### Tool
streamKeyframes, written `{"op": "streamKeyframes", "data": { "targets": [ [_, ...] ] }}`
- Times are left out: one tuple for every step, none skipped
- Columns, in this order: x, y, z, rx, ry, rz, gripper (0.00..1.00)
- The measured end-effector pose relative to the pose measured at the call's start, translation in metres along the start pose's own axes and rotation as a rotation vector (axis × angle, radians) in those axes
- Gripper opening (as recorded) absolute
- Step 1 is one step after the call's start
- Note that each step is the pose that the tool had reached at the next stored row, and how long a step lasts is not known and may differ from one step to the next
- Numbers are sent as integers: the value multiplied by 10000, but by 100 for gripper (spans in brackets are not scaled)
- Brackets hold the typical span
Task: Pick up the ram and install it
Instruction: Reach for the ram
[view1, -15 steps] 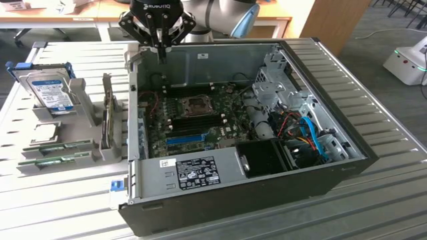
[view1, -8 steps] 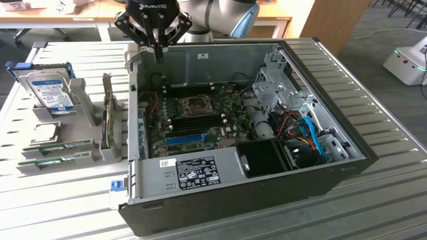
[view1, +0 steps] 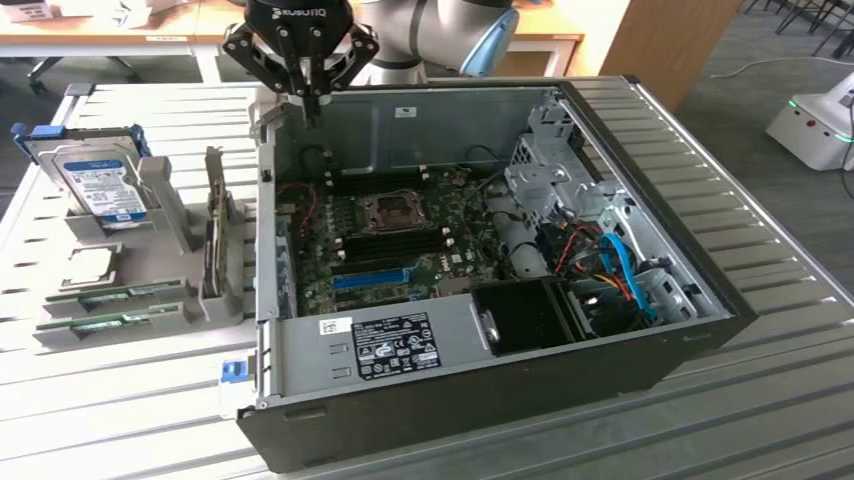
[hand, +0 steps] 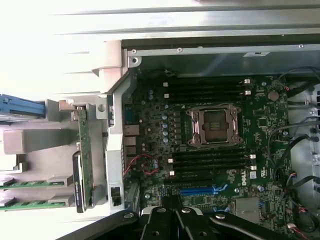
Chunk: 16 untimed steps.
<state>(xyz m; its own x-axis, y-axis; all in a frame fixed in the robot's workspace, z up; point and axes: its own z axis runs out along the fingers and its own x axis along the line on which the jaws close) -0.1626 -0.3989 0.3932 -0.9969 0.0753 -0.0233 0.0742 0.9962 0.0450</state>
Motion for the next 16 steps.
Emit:
{"op": "streamKeyframes", "data": {
  "targets": [
    [5,0,0,0,0,1,11],
    [11,-1,0,0,0,1,11],
    [16,-1,0,0,0,0,11],
    [22,-1,0,-1,0,0,11],
    [27,-2,-1,0,0,0,11],
    [34,-3,-1,0,0,-1,11],
    [39,-3,-1,0,0,0,11],
    [45,-3,-1,-1,0,0,11],
    [51,-4,-1,0,0,0,11],
    [57,-4,-2,0,0,0,11],
    [62,-4,-2,0,0,0,11],
    [67,-5,-2,0,0,0,11],
    [72,-5,-2,-1,0,0,11],
    [78,-6,-2,0,0,0,11],
    [83,-6,-2,0,0,0,11],
    [89,-7,-2,-1,0,0,11]
  ]
}}
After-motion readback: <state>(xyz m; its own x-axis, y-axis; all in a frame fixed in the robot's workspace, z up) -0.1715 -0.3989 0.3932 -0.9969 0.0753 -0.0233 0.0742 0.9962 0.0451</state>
